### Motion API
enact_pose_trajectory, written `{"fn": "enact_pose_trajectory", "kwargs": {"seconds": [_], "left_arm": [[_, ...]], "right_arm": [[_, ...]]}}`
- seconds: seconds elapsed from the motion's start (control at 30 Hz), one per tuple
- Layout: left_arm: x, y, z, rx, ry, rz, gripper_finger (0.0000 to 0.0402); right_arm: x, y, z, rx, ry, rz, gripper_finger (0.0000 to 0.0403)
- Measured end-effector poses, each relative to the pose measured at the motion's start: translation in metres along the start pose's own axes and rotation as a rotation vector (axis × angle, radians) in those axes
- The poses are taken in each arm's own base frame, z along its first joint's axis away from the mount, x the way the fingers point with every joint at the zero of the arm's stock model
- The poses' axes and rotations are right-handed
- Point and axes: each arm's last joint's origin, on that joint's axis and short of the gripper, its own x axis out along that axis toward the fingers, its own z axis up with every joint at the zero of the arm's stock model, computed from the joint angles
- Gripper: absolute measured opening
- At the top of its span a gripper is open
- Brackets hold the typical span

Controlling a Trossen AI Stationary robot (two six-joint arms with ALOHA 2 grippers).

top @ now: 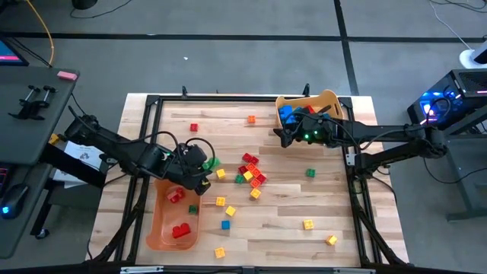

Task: Sort blocks by size
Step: Put the green game piece into the yellow bin

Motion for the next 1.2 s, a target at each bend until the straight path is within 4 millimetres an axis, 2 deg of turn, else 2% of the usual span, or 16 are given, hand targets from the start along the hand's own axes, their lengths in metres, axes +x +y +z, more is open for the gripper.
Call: {"fn": "enact_pose_trajectory", "kwargs": {"seconds": [0.13, 0.23, 0.37, 0.57, 0.7, 0.8, 1.03, 1.1, 1.2], "left_arm": [[0.004, 0.003, 0.007, -0.008, -0.035, 0.012, 0.0087], [0.021, 0.005, 0.031, 0.048, -0.087, -0.026, 0.0087], [0.062, 0.020, 0.074, 0.069, -0.177, -0.077, 0.0087], [0.142, 0.050, 0.127, 0.055, -0.296, -0.147, 0.0087], [0.189, 0.056, 0.157, 0.039, -0.378, -0.239, 0.0087], [0.216, 0.056, 0.179, 0.011, -0.403, -0.285, 0.0087], [0.268, 0.059, 0.223, -0.065, -0.450, -0.275, 0.0088], [0.276, 0.062, 0.234, -0.111, -0.456, -0.281, 0.0113], [0.279, 0.064, 0.244, -0.106, -0.415, -0.289, 0.0182]], "right_arm": [[0.000, 0.000, 0.000, 0.001, -0.002, 0.002, 0.0256], [0.000, 0.000, 0.004, 0.014, -0.026, 0.011, 0.0256], [-0.008, 0.005, 0.014, 0.051, -0.107, 0.083, 0.0256], [-0.042, 0.011, 0.036, 0.100, -0.275, 0.245, 0.0256], [-0.063, 0.010, 0.045, 0.129, -0.354, 0.298, 0.0256], [-0.071, 0.008, 0.047, 0.140, -0.382, 0.304, 0.0256], [-0.069, 0.007, 0.047, 0.145, -0.393, 0.279, 0.0256], [-0.069, 0.008, 0.047, 0.148, -0.391, 0.279, 0.0256], [-0.070, 0.007, 0.047, 0.147, -0.393, 0.280, 0.0256]]}}
